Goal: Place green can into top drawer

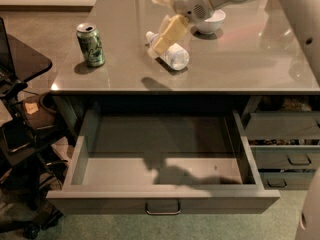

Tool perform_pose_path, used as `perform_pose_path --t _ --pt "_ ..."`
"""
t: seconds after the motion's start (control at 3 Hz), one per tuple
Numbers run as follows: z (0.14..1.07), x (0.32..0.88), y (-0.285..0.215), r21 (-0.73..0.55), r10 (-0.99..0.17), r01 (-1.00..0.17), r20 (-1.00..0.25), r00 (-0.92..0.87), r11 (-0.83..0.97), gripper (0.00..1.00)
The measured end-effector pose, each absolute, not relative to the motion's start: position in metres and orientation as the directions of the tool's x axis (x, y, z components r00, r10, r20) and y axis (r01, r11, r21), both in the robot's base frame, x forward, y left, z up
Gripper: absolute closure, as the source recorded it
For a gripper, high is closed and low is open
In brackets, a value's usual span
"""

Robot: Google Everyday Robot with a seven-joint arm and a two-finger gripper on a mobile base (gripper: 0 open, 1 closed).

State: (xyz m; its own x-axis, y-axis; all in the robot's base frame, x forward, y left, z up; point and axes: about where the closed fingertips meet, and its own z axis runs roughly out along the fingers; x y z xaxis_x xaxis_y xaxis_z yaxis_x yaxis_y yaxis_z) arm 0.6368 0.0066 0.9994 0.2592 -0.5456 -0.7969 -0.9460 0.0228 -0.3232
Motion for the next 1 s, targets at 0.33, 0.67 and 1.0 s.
perform_pose_path --t 0.33,0.67,1.0 --pt "1.001 0.639 0.066 -0.347 -0.458 -0.938 -0.832 0.312 -0.008 0.00" --pt "1.001 0.639 0.067 -0.347 -0.458 -0.938 -0.832 0.312 -0.008 0.00" --pt "0.999 0.659 0.082 -0.366 -0.454 -0.931 -0.830 0.325 0.002 0.00"
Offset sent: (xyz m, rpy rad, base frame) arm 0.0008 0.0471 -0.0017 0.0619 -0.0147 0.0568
